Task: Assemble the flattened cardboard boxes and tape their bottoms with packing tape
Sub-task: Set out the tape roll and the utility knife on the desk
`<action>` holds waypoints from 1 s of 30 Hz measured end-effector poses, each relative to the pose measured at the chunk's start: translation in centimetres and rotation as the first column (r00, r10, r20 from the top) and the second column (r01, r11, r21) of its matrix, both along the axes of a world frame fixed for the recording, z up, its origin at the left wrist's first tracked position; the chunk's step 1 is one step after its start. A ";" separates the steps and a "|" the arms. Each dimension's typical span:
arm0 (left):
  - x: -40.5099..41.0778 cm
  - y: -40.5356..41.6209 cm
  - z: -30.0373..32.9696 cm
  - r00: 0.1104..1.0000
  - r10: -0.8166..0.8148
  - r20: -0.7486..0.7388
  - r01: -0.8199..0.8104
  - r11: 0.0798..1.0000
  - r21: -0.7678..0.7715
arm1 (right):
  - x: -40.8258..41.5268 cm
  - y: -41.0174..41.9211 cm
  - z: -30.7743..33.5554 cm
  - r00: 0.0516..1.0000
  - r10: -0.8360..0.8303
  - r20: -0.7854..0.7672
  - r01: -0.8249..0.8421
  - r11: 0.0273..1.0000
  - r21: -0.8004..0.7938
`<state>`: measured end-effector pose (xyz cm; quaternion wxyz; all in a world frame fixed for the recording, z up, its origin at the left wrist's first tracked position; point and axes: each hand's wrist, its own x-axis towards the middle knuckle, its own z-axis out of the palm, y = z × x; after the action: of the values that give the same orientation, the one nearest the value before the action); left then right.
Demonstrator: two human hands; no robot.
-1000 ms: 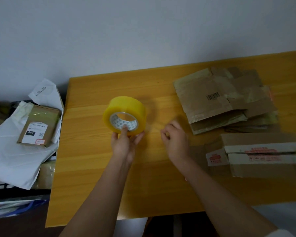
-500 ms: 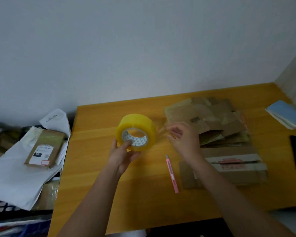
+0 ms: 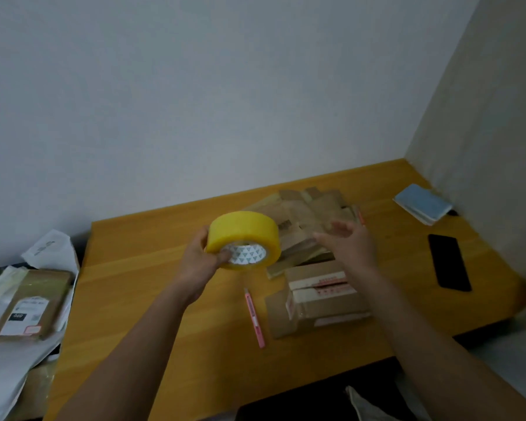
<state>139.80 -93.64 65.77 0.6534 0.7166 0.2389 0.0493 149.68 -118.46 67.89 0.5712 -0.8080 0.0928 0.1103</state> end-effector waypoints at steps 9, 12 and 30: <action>1.5 -6.6 3.1 0.995 -0.096 0.030 0.096 0.995 -0.008 | 2.6 -7.5 0.6 0.941 0.011 -0.339 0.162 0.865 0.476; 1.8 -9.2 3.2 0.990 -0.133 0.041 0.129 0.988 0.083 | 3.2 -9.8 -0.4 0.959 0.015 -0.283 0.084 0.938 0.337; 2.7 -15.1 1.7 0.965 -0.225 -0.132 0.261 0.840 0.475 | 3.5 -15.0 -7.9 0.935 -0.029 -0.353 0.133 0.952 0.275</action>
<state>142.51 -108.78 67.46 0.4433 0.8839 0.1489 -0.0004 153.13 -133.51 60.03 0.6639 -0.6777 0.2073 0.2388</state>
